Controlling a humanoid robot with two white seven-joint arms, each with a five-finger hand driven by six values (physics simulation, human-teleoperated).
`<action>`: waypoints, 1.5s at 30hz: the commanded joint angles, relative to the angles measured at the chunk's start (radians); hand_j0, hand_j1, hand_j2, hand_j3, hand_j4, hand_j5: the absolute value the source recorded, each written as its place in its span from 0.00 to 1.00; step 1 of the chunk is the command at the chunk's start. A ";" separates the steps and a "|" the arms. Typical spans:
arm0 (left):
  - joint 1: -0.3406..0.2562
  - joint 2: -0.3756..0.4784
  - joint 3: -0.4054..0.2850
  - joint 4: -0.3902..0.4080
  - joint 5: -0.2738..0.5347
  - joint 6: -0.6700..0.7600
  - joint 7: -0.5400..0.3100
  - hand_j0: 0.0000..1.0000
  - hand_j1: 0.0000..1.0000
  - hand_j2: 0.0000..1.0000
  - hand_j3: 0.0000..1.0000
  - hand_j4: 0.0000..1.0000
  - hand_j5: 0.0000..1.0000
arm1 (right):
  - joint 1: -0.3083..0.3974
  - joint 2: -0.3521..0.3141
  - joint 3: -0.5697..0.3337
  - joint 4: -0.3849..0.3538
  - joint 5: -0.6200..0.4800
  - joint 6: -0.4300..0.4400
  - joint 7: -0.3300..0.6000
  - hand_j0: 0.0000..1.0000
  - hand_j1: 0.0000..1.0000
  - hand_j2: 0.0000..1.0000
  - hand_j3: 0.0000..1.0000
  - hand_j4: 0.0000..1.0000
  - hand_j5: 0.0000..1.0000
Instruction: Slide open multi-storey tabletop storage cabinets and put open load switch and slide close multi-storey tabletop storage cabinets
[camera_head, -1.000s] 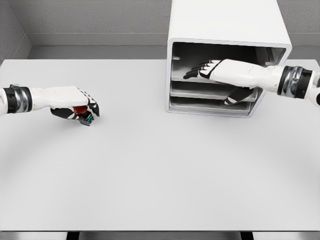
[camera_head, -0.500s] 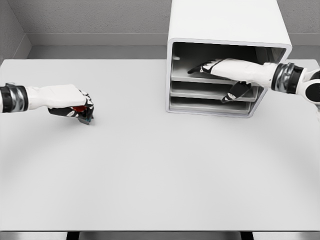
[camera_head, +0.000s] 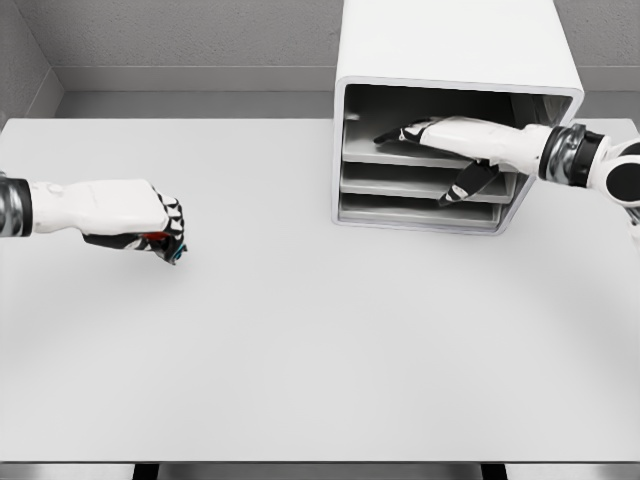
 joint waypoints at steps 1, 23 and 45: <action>0.000 0.012 -0.002 -0.026 0.007 0.003 0.001 0.32 0.32 0.32 0.32 0.32 0.32 | 0.000 -0.003 -0.004 0.013 0.099 -0.024 0.001 1.00 1.00 1.00 1.00 1.00 1.00; 0.002 0.100 -0.019 -0.120 0.027 0.003 0.001 0.32 0.32 0.32 0.32 0.32 0.32 | 0.011 -0.009 -0.021 -0.036 0.102 -0.243 0.001 1.00 1.00 1.00 1.00 1.00 1.00; 0.003 0.130 -0.025 -0.148 0.033 0.003 0.001 0.32 0.32 0.32 0.32 0.32 0.32 | 0.103 -0.107 -0.076 -0.156 0.099 -0.244 0.001 1.00 1.00 1.00 1.00 1.00 1.00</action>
